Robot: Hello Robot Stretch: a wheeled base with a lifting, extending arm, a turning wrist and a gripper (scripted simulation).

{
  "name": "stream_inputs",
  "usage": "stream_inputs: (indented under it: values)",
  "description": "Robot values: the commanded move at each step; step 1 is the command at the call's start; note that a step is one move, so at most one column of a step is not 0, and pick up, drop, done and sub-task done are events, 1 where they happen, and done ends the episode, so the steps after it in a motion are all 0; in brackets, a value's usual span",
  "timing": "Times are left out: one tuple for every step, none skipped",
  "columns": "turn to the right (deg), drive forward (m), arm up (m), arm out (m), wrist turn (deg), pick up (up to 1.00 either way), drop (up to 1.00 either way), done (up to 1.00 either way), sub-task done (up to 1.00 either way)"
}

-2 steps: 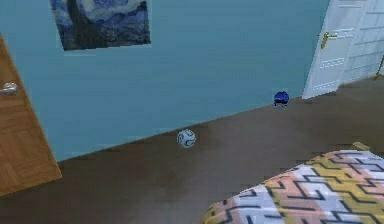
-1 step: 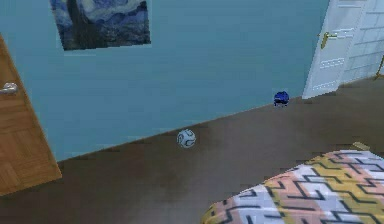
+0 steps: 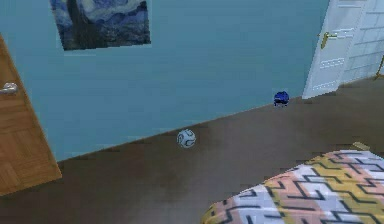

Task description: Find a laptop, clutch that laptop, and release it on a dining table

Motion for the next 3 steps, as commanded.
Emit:
stream_inputs:
  values:
    - [0.0,0.00,0.00,0.00,-45.0,0.00,0.00,0.00,0.00]
    - [0.0,0.00,0.00,0.00,-45.0,0.00,0.00,0.00,0.00]
    - [0.0,0.00,0.00,0.00,-9.0,0.00,0.00,0.00,0.00]
